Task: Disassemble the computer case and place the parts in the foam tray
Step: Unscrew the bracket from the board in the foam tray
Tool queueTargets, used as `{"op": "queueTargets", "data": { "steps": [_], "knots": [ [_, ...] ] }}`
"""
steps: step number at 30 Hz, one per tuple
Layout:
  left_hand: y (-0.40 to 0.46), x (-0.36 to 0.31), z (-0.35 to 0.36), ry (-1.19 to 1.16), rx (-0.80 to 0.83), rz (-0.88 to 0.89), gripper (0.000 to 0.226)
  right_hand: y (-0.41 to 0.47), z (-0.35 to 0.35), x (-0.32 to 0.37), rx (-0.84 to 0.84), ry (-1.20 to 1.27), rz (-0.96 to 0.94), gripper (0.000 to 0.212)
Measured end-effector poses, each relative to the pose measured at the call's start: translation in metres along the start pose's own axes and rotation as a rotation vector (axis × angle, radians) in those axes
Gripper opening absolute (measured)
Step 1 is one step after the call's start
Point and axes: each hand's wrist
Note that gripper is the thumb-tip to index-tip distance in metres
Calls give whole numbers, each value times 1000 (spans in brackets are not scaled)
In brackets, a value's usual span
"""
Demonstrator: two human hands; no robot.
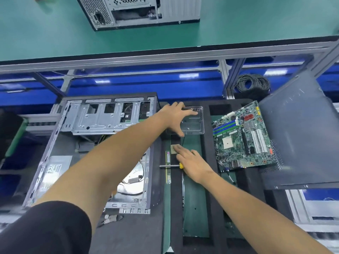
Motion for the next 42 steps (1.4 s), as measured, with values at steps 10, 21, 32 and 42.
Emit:
{"op": "queueTargets", "data": {
  "steps": [10, 21, 32, 42],
  "knots": [
    [-2, 0, -2, -137, -19, -61, 116, 31, -10, -16, 124, 163, 3, 26],
    [-3, 0, -1, -129, 10, -51, 115, 4, -9, -5, 164, 94, -318, 33],
    [-40, -34, 13, -193, 108, -72, 119, -67, -48, -11, -100, 174, -54, 24],
    [-113, -123, 59, -159, 169, 10, 120, -151, -40, -45, -41, 739, 574, 17]
  ]
}}
Point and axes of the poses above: each hand's wrist, its own y-axis towards the middle knuckle, its own z-axis out of the palm, x = y × z, and after that the axes turned 1 degree about -z, right-handed
